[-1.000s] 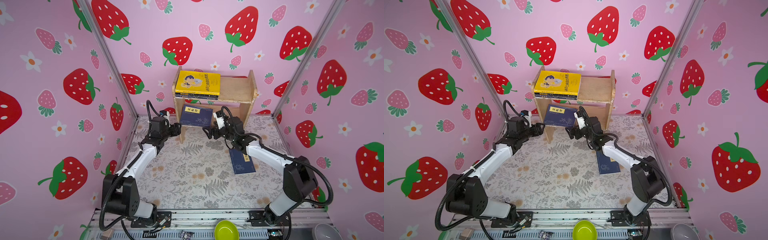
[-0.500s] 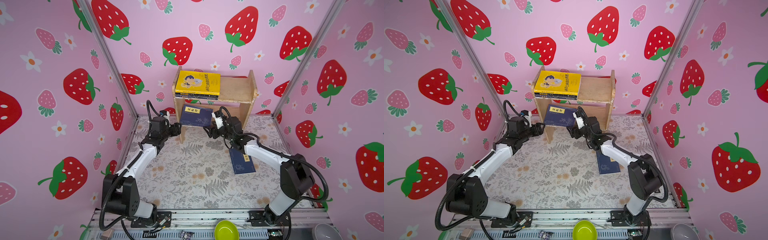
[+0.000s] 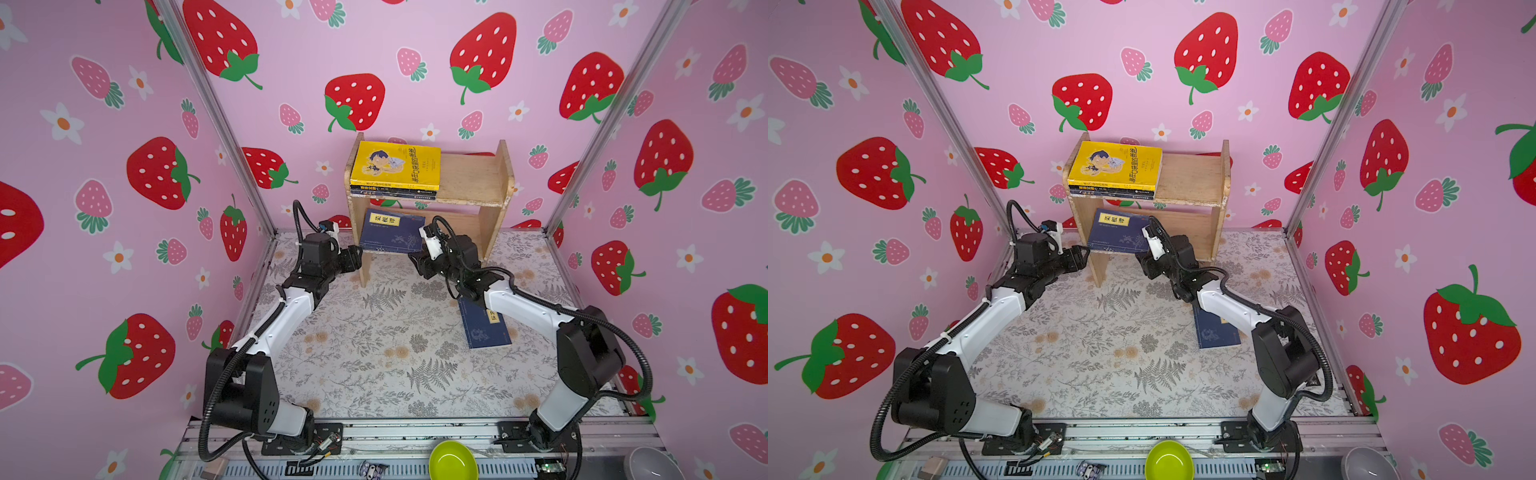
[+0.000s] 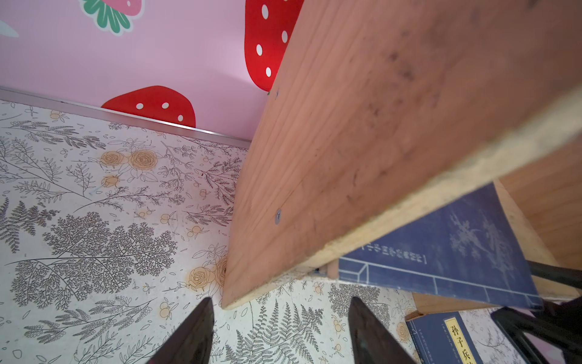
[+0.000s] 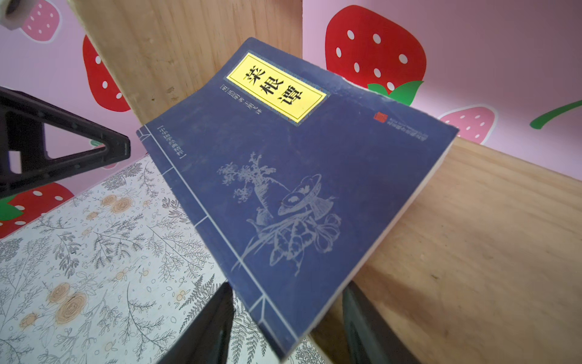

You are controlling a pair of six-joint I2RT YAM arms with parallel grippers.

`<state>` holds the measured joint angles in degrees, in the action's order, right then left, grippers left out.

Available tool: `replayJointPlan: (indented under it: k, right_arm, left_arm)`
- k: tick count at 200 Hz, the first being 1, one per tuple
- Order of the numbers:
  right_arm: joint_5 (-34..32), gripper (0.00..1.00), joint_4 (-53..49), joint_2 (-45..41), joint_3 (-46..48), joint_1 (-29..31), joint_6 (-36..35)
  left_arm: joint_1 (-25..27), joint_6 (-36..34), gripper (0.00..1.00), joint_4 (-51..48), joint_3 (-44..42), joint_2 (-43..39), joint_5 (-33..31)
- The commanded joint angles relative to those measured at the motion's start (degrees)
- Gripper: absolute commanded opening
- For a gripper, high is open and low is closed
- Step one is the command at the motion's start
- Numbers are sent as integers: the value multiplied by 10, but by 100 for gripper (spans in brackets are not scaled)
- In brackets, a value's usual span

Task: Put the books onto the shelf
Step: 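Open the right gripper and pull it back out of the compartment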

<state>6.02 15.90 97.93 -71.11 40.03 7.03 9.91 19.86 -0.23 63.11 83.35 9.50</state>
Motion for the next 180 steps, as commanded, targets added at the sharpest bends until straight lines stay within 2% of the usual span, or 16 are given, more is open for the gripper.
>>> replayJointPlan:
  k: [1,25,115,124,131,138,144,180]
  right_arm:
    - [-14,52,25,3,-11,4,-9]
    - [-13,44,34,6,-13,4,-1]
    - [-2,36,41,4,-8,9,10]
    - [0,40,41,0,-6,9,8]
    - [-1,50,40,-5,-3,10,8]
    - [-2,64,40,-12,2,10,8]
    - [-4,70,40,-20,8,10,8]
    - [-25,80,29,-101,65,10,11]
  left_arm:
    - [2,3,68,9,14,1,-8]
    - [2,2,68,6,16,1,-11]
    - [2,4,68,1,16,-4,-13]
    - [2,4,68,-1,15,-6,-13]
    - [1,4,69,-2,13,-10,-13]
    - [2,3,69,-4,11,-13,-13]
    - [2,3,69,-5,9,-18,-13]
    - [2,1,72,-14,-17,-52,-9]
